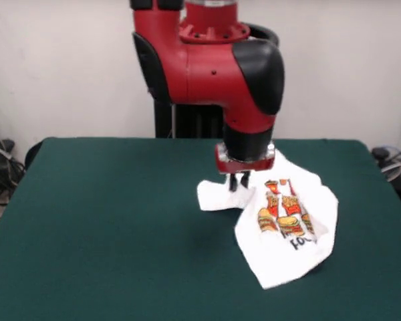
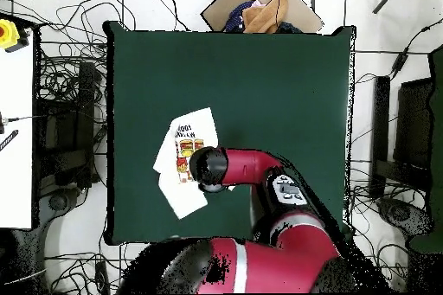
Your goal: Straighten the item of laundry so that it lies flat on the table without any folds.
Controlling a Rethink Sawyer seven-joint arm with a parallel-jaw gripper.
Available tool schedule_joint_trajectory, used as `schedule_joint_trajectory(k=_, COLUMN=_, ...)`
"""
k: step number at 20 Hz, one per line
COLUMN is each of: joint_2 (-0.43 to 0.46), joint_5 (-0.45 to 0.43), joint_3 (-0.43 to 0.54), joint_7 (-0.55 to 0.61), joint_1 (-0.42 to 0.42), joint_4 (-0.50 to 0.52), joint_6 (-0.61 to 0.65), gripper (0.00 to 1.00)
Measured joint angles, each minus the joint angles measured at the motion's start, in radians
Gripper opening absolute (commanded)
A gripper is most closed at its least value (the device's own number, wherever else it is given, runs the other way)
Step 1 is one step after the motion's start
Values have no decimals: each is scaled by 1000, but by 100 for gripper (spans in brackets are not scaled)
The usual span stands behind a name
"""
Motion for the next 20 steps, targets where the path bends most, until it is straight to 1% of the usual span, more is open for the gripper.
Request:
schedule_joint_trajectory(k=5, joint_2=-50, joint_5=-1, joint_3=-1, joint_7=0, joint_1=-28, joint_4=-38, joint_6=0, gripper=0)
schedule_joint_trajectory(k=9, joint_2=-62, joint_5=-4, joint_3=0, joint_7=0, joint_1=-26, joint_4=-65, joint_6=0, gripper=0)
schedule_joint_trajectory(k=13, joint_2=-41, joint_5=-33, joint_3=0, joint_7=0, joint_1=-23, joint_4=-107, joint_6=-11, gripper=0)
schedule_joint_trajectory(k=16, joint_2=-29, joint_5=-47, joint_3=-1, joint_7=0, joint_1=-21, joint_4=-119, joint_6=-25, gripper=0)
schedule_joint_trajectory(k=20, joint_2=12, joint_5=-77, joint_3=-10, joint_7=0, joint_1=3, joint_4=-145, joint_6=-88, gripper=0)
